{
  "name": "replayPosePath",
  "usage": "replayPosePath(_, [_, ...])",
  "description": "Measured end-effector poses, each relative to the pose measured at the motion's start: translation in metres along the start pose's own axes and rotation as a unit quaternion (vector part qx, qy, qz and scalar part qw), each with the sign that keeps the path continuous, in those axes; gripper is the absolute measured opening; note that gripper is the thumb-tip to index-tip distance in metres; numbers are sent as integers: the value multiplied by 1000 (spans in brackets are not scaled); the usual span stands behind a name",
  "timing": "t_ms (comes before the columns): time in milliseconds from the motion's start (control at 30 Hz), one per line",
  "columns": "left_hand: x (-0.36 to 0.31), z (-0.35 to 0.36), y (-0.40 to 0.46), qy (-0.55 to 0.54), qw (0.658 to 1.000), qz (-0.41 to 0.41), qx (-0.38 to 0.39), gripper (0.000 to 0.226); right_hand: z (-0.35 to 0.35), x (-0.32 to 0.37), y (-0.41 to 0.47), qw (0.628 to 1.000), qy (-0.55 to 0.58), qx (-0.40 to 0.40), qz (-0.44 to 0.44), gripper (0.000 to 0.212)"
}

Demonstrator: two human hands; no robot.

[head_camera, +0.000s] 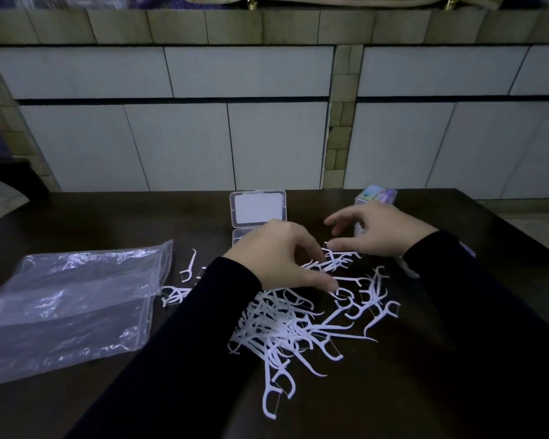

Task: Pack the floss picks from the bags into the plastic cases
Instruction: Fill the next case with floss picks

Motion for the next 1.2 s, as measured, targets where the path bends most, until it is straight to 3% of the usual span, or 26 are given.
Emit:
replayPosePath(100, [-9, 18, 0, 36, 997, -15, 62, 80, 9, -12, -7, 997, 9, 71, 25, 49])
replayPosePath(200, [-3, 28, 0, 88, 990, -44, 99, 98, 10, -17, -16, 994, 21, 103, 32, 57])
replayPosePath(367, [6, 28, 0, 88, 989, -72, 97, 92, 21, -14, -30, 978, -6, 203, 46, 94])
replayPosePath(467, [9, 24, 1, 74, 990, -79, 90, 79, 28, -11, -31, 974, -18, 221, 54, 104])
replayPosePath(733, [14, 11, 2, 129, 985, -107, 45, 72, 29, 2, -20, 988, -41, 146, 12, 59])
replayPosePath(867, [19, 8, 1, 165, 974, -146, 55, 70, 27, 3, -16, 993, -45, 112, 10, 54])
replayPosePath(1033, [13, 7, 0, 149, 982, -118, 15, 35, 25, 10, -16, 996, -37, 84, 7, 39])
replayPosePath(1200, [11, 5, 1, 129, 986, -104, 15, 18, 21, 17, -19, 995, -72, 65, 7, 28])
Point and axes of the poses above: each hand's wrist, its own y-axis towards the middle knuckle, its own z-axis out of the palm, x = y × z, the point moved 8 cm from there along y, towards the middle knuckle, and after that the axes turned 12 degrees about -y, right-handed, at the moved point
